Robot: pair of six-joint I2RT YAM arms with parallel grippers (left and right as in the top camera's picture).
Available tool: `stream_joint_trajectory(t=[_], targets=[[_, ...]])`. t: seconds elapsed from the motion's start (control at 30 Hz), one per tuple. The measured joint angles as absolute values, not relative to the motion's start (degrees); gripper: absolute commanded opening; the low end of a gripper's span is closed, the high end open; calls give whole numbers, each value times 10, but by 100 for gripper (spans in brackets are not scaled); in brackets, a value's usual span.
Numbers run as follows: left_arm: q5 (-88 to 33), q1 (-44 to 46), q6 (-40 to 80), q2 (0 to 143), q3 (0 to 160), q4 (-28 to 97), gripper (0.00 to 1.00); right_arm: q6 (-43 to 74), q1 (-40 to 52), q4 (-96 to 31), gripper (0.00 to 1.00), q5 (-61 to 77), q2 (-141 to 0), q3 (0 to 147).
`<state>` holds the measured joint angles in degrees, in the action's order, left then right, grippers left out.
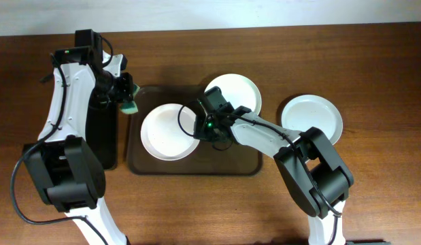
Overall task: Clean dirty plates on tray and stack at the side
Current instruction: 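Lift the cleaned plate and carry it onto the side plate, right gripper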
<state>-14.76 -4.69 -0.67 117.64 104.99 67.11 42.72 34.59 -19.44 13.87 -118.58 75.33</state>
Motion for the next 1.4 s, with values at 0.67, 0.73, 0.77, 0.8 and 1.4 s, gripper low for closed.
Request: stream_joint_trajectory(t=[0.67, 0.73, 0.77, 0.8, 1.4], targets=[[-148, -46, -7, 1176, 1050, 650, 0, 267, 516, -437, 4, -550, -966, 795], [-148, -46, -7, 1176, 1050, 649, 0, 265, 526, -436, 4, -595, -968, 795], [-148, -46, -7, 1176, 1050, 649, 0, 264, 529, -436, 4, -613, -968, 795], [-148, -46, -7, 1176, 1050, 649, 0, 260, 532, -436, 4, -631, -968, 795], [-148, -46, -7, 1176, 1050, 640, 0, 105, 600, -338, 4, -812, -973, 795]])
